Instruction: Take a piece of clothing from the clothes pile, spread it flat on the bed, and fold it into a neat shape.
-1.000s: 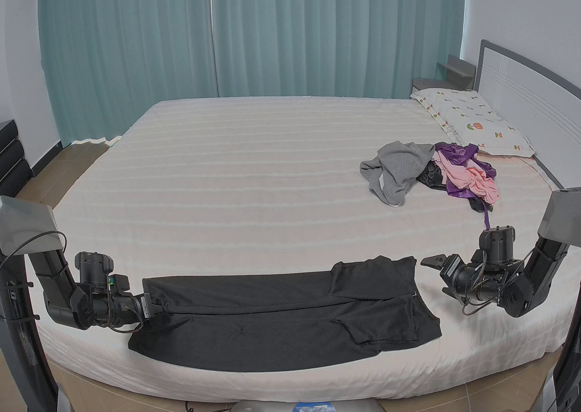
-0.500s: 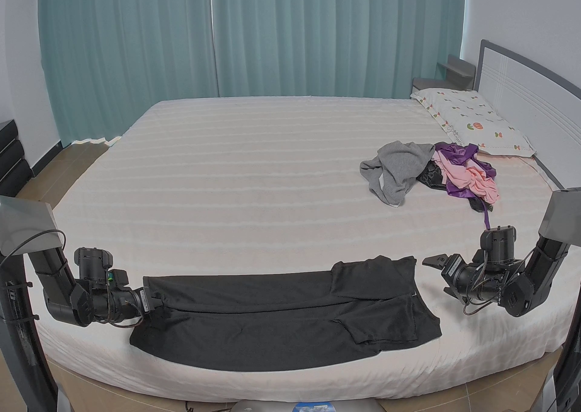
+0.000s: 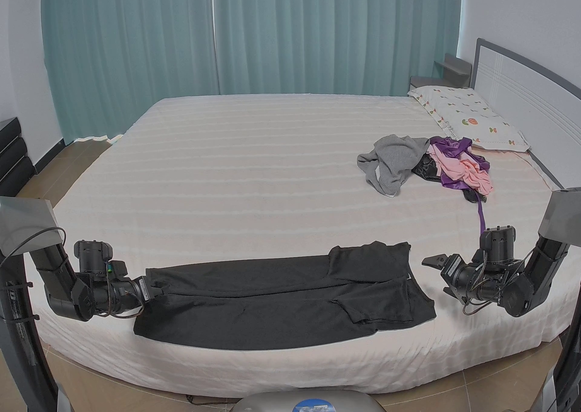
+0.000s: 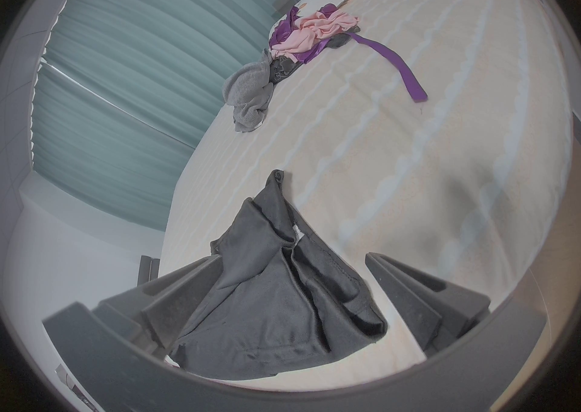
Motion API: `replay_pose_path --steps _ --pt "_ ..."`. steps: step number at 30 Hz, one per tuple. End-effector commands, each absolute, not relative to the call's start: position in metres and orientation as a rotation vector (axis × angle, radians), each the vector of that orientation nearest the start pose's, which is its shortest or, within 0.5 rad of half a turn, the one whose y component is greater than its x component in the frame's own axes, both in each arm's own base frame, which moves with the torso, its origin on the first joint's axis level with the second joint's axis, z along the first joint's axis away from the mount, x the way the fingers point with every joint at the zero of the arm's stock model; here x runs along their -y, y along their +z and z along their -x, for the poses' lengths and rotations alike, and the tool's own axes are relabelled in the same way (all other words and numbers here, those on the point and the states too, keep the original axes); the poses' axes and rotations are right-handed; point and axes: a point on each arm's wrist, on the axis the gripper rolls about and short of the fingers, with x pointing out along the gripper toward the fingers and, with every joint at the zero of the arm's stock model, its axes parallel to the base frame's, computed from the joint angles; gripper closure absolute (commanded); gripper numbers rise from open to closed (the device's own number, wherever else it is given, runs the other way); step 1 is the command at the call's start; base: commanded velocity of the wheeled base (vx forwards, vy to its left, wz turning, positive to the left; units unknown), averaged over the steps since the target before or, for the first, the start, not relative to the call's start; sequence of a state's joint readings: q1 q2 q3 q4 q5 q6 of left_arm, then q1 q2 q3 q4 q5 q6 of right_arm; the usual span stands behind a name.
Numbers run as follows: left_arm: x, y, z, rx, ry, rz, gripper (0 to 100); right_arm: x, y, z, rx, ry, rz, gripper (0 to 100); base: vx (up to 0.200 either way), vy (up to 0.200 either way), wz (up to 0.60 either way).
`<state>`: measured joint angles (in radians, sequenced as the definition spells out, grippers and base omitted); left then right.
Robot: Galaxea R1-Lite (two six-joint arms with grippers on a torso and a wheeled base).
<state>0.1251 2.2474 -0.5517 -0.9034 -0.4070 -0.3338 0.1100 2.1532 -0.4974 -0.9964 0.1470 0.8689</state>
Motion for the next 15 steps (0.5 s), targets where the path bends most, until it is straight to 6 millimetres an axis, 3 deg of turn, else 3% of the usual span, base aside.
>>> replay_pose_path --steps 1,2,11,15 --pt "-0.027 -0.014 -0.321 -0.776 -0.136 0.560 100 -0.038 0.007 -0.304 -0.726 -0.052 -0.843 0 0.000 0.000 0.00" --pt "-0.027 -0.013 -0.322 -0.770 -0.131 0.572 100 -0.038 0.007 -0.304 -0.726 -0.052 -0.843 0 0.000 0.000 0.00" --pt "-0.018 -0.011 -0.319 -0.781 -0.152 0.571 100 -0.038 0.007 -0.304 -0.726 -0.052 -0.843 0 0.000 -0.200 0.00" --pt "-0.015 -0.001 -0.317 -0.760 -0.161 0.575 100 -0.039 0.010 -0.304 -0.721 -0.045 -0.842 0 0.000 -0.200 0.00"
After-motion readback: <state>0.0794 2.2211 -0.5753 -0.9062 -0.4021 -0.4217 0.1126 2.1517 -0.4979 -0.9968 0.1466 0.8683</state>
